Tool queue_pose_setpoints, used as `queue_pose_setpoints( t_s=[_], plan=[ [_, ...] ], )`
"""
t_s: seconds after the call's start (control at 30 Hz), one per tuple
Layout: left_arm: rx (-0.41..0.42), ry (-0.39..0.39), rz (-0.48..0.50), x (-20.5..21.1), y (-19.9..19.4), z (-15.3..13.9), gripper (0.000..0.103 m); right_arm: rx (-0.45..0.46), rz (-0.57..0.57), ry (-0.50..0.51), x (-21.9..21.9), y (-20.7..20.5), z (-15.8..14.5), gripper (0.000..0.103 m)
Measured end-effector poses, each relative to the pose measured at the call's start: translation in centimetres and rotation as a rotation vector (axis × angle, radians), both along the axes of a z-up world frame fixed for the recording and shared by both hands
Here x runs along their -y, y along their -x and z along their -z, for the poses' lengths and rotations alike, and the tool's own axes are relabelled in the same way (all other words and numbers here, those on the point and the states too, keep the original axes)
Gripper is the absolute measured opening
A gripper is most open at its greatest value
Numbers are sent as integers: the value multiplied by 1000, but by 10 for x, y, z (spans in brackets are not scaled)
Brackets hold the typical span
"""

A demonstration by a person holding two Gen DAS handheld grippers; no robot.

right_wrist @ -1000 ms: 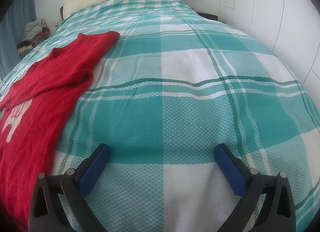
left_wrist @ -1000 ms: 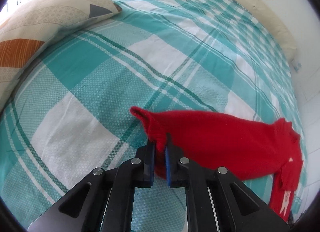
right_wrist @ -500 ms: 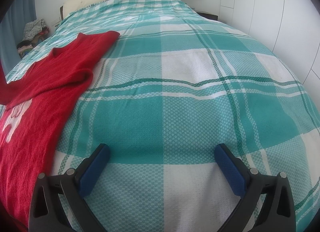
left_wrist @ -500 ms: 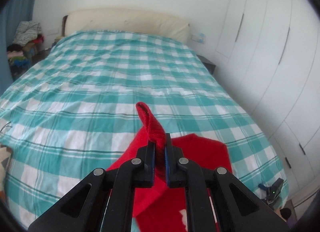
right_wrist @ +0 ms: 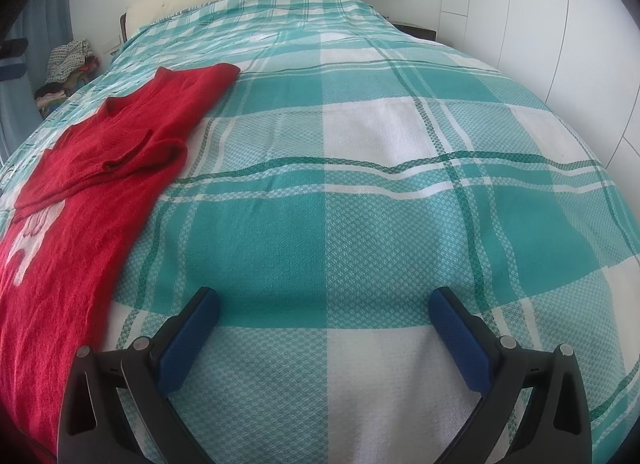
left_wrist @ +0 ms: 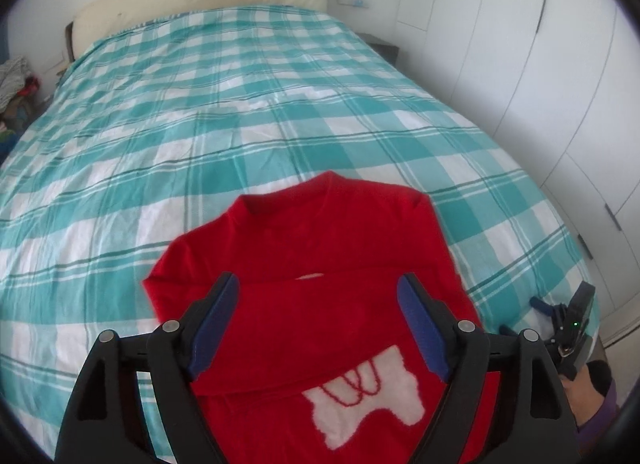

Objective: Fold small clothes

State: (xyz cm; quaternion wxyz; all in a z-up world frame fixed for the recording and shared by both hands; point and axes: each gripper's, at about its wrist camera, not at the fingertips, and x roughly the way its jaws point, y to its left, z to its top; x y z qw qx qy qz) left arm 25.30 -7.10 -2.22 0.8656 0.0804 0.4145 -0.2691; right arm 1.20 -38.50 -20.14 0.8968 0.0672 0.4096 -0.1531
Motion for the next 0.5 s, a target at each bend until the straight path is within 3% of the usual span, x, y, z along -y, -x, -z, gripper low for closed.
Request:
queue_pose_setpoints(
  t_s=[0.2, 0.33, 0.5],
  plan=[
    [-38, -103, -292, -111, 22, 57, 93, -1, 0, 1, 0, 0, 0, 103],
    [-34, -76, -444, -155, 43, 104, 93, 0, 0, 1, 0, 0, 0, 103],
    [-41, -45, -533, -176, 46, 151, 93, 3, 0, -1, -1, 0, 0, 103]
  ],
)
